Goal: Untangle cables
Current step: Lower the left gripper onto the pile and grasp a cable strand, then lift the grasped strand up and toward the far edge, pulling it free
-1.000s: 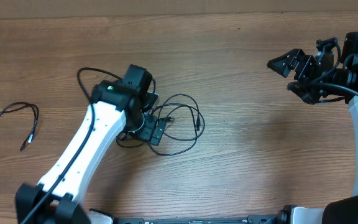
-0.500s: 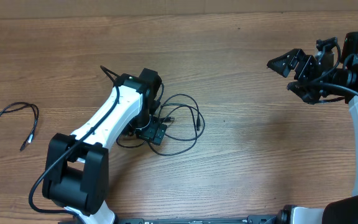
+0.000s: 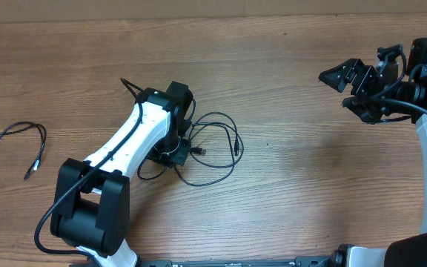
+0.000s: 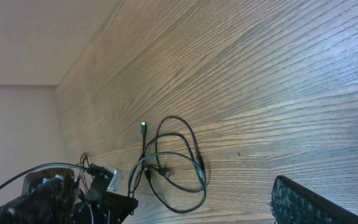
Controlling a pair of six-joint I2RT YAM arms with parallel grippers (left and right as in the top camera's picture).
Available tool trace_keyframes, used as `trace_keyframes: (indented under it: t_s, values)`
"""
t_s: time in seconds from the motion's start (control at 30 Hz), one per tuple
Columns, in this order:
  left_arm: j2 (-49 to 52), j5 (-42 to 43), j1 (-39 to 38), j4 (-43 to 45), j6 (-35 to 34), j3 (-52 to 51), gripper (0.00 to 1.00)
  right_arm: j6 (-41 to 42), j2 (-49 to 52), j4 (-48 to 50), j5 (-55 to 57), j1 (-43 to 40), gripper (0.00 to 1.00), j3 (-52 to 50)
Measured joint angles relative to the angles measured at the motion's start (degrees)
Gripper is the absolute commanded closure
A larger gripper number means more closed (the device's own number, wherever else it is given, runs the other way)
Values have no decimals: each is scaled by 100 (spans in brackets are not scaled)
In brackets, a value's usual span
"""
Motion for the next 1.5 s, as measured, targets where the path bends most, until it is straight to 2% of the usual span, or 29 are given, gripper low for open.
trace_keyframes:
  t_s: [0.1,0.23,0.33,0.53,0.77,1.07,1.27,1.5]
  values:
    - [0,0,0,-66,2,0,96,-2,0,-4,-2,0,2,0]
    - [20,0,0,-695,81,238,96,0,0,-4,-2,0,2,0]
    - [37,2,0,-1217,184,815,96,-2,0,2,-2,0,2,0]
    - [63,310,0,-1864,428,2787,96,-2,0,-4,0,0,2,4]
    - [63,1073,0,-1921,474,4942,96,-2,0,-9,0,0,2,4]
    - [63,1327,0,-1792,400,6959,96,-2,0,-4,0,0,2,4]
    - [63,1364,0,-1711,258,7801,96,-7,0,-2,0,0,2,4]
    - [63,1388,0,-1091,-57,8408,96,-28,0,-9,-2,0,2,4]
